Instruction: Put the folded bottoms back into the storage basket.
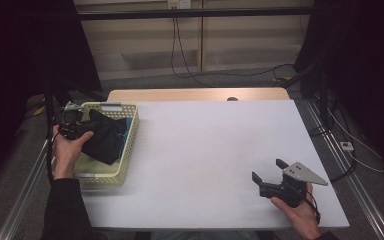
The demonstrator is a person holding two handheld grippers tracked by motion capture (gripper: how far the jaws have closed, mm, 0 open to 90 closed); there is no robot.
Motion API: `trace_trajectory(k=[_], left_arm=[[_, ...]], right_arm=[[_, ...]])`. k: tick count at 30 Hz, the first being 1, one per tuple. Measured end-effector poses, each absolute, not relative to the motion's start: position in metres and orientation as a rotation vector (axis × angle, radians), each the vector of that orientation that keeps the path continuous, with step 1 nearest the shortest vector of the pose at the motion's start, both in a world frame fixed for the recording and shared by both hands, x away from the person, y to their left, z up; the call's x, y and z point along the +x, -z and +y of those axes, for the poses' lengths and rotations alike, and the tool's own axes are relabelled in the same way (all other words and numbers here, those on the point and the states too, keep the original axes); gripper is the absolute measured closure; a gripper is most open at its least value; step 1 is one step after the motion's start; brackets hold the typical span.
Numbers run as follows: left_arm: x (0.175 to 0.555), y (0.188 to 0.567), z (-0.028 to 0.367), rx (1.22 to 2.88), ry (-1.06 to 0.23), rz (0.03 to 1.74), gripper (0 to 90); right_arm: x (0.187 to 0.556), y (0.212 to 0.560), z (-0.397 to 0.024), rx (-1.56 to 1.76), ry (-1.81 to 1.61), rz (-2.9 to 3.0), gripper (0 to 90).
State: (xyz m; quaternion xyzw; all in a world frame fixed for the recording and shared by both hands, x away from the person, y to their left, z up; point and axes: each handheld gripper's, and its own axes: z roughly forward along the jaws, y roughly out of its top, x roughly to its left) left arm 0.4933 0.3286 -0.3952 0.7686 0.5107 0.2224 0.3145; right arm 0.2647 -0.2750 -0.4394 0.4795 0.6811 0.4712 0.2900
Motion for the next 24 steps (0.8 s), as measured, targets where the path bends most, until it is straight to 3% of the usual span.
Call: trace_trajectory(k=[6,9,12,13,14,16,19,21,22,23,24], left_arm=[[0.492,0.399,0.34,2.004,-0.605,1.452,68.0],[0.49,0.4,0.343,1.981,-0.614,1.473,61.5],[0.486,0.393,0.348,1.935,-0.608,1.475,47.1],[0.485,0.39,0.35,1.91,-0.617,1.476,47.1],[0.483,0.384,0.351,1.877,-0.624,1.468,38.4],[0.482,0.381,0.349,1.867,-0.624,1.459,33.9],[0.482,0.378,0.341,1.877,-0.623,1.4,34.5],[0.483,0.38,0.336,1.904,-0.599,1.358,45.8],[0.485,0.382,0.333,1.92,-0.581,1.352,45.8],[0.486,0.385,0.332,1.939,-0.574,1.352,50.3],[0.488,0.388,0.331,1.971,-0.574,1.358,64.6]], right_arm=[[0.265,0.44,-0.275,1.276,-1.254,1.82,5.6],[0.265,0.44,-0.275,1.278,-1.255,1.819,5.6],[0.265,0.44,-0.275,1.28,-1.257,1.818,5.6],[0.265,0.44,-0.275,1.28,-1.257,1.818,5.6],[0.265,0.44,-0.275,1.277,-1.257,1.818,5.6],[0.265,0.44,-0.275,1.279,-1.257,1.819,5.6],[0.265,0.44,-0.275,1.276,-1.257,1.819,5.6],[0.265,0.44,-0.275,1.276,-1.257,1.819,5.6],[0.265,0.44,-0.275,1.276,-1.257,1.819,5.6],[0.265,0.44,-0.275,1.275,-1.256,1.82,5.6],[0.265,0.44,-0.275,1.275,-1.256,1.82,5.6]])
